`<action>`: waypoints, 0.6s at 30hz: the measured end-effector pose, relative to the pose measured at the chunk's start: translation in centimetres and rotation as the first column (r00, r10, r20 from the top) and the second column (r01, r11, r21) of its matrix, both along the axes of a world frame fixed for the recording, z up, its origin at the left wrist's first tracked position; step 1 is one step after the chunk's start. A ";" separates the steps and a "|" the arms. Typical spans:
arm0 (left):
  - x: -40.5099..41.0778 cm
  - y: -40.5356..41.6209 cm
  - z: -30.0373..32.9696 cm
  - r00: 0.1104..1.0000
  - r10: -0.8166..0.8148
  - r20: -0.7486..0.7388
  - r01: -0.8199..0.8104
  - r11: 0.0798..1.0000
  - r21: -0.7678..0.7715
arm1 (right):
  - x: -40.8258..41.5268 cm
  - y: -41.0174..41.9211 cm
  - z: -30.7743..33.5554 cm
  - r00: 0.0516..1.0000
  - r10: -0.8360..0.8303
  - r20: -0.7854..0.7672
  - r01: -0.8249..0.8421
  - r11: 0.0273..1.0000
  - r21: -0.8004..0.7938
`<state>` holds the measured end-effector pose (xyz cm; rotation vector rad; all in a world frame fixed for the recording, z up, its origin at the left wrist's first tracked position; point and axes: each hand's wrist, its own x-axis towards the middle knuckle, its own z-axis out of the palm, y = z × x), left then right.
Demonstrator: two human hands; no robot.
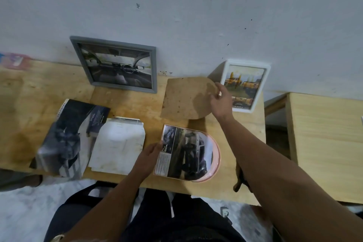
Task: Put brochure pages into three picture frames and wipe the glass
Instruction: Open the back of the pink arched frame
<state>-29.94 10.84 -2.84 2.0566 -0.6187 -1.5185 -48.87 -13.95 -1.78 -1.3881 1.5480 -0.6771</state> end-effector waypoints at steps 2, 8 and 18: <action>0.1 0.1 -0.2 1.000 -0.022 0.016 0.022 1.000 0.001 | 0.0 0.8 -0.3 0.997 0.079 -0.014 -0.079 0.997 -0.022; 0.3 -0.2 -0.9 0.994 -0.081 0.068 0.079 0.996 0.030 | -1.7 4.4 -1.7 0.968 0.167 -0.189 -0.190 0.975 -0.111; -0.5 -0.1 -1.6 0.960 -0.215 0.177 0.216 0.976 0.015 | -7.5 17.3 -6.3 0.433 0.617 -0.657 -0.554 0.757 0.347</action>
